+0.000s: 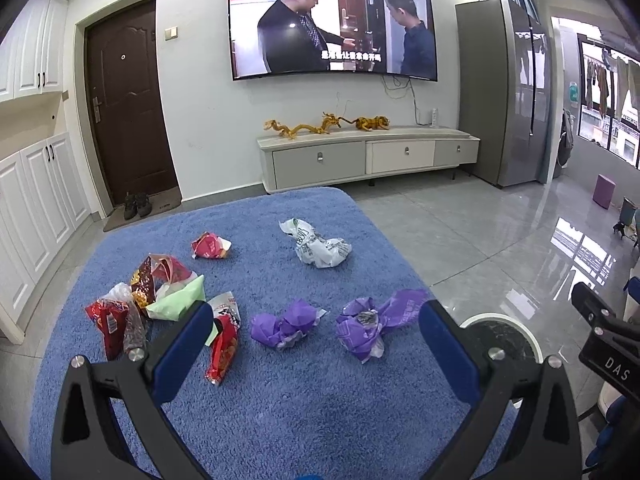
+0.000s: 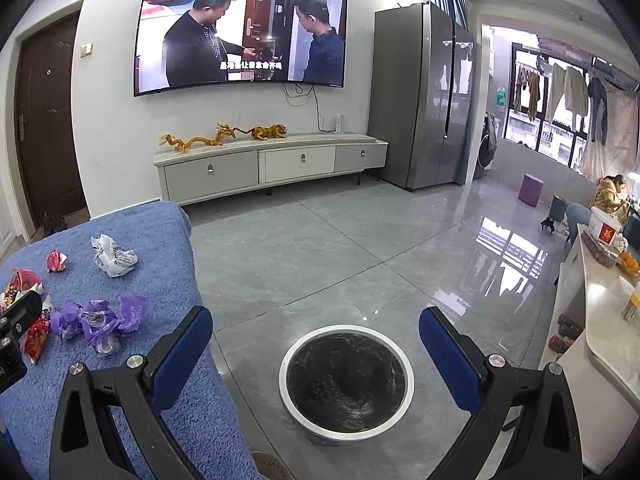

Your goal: Collect trash

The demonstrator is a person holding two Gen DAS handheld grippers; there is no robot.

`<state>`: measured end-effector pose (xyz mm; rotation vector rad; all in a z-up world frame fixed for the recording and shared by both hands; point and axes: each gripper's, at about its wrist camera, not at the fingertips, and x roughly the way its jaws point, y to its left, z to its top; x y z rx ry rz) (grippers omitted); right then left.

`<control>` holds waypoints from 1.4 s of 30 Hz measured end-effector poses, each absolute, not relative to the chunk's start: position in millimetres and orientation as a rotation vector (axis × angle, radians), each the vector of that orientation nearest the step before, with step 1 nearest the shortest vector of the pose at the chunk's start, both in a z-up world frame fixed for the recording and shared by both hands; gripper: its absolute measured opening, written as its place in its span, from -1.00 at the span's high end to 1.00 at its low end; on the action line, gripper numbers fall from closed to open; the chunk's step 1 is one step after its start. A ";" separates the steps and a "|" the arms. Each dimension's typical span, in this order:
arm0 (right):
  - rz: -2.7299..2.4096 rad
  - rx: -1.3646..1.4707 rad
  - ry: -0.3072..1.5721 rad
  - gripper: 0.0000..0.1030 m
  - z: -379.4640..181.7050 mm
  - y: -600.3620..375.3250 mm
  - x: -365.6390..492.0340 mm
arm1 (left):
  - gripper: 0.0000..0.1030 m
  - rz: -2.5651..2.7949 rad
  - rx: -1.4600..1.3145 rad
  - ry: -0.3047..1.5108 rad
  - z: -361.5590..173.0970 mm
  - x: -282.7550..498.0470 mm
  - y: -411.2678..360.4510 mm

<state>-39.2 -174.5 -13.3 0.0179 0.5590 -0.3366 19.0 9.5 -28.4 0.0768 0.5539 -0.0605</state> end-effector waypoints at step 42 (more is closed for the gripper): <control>-0.087 -0.030 0.566 -1.00 8.3 -109.9 -27.8 | -1.00 -0.008 -0.050 0.575 -31.0 18.0 103.4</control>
